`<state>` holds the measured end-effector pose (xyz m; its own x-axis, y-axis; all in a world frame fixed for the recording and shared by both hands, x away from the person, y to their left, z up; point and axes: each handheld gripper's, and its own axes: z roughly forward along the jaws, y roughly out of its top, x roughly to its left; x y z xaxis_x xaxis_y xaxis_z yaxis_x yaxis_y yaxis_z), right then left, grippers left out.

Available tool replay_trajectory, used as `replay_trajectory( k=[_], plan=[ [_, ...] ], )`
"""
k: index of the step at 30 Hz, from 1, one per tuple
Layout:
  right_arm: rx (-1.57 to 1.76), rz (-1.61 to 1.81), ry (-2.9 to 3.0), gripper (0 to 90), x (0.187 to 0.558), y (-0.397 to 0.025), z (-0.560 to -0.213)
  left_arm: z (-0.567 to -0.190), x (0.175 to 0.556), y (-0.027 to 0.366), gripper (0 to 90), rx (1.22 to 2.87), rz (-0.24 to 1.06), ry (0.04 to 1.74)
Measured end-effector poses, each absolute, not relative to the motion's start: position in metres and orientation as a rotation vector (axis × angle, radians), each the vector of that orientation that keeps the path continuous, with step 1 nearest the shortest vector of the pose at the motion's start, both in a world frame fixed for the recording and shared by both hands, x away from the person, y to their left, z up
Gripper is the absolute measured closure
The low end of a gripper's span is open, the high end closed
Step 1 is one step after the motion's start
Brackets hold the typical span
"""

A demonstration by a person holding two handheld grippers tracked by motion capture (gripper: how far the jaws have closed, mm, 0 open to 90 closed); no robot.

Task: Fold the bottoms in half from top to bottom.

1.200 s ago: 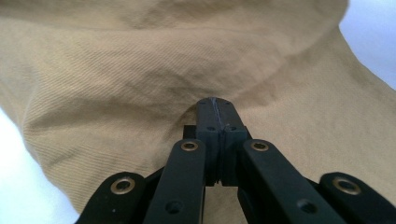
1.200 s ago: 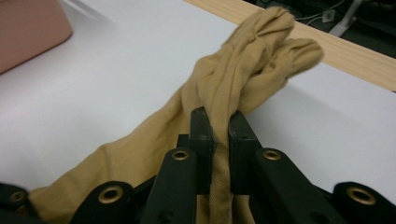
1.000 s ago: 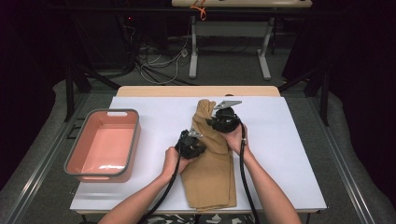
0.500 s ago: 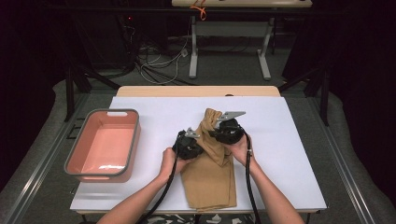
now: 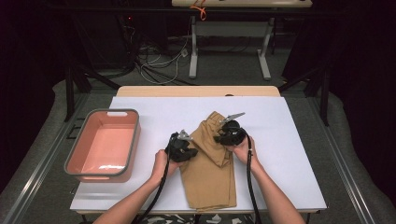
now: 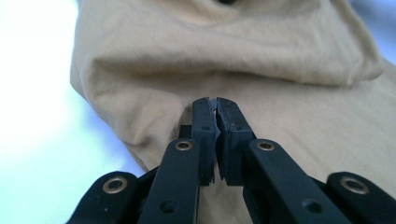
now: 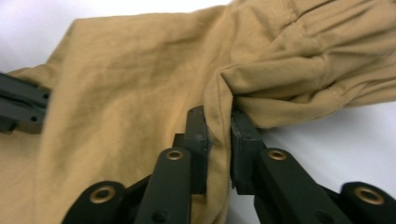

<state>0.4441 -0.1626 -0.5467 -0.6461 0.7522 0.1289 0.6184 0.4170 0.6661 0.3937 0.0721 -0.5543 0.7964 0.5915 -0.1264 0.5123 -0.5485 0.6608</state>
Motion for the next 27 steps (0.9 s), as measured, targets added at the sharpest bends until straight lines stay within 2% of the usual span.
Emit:
replay_trajectory(
  k=[3, 5, 9, 13, 24, 27],
  plan=[
    [1.247, 1.036, 2.476, 69.1, 0.449, -0.167, -0.546, -0.554, 0.395, 0.072, 86.5, 2.273, 0.144, 0.809],
    [1.283, 1.009, 2.468, 58.2, 0.451, -0.168, -0.543, -0.554, 0.395, 0.072, 86.8, 2.276, 0.145, 0.807],
    [1.346, 1.003, 2.441, 41.9, 0.458, -0.174, -0.539, -0.554, 0.395, 0.072, 87.1, 2.272, 0.139, 0.811],
    [1.413, 1.022, 2.382, 34.9, 0.466, -0.18, -0.537, -0.555, 0.395, 0.072, 87.3, 2.269, 0.14, 0.811],
    [1.577, 0.961, 2.26, 34.7, 0.497, -0.184, -0.543, -0.555, 0.396, 0.072, 87.6, 2.272, 0.13, 0.807],
    [1.593, 0.936, 2.267, 40.4, 0.503, -0.182, -0.547, -0.555, 0.396, 0.072, 87.6, 2.272, 0.128, 0.807]
  ],
)
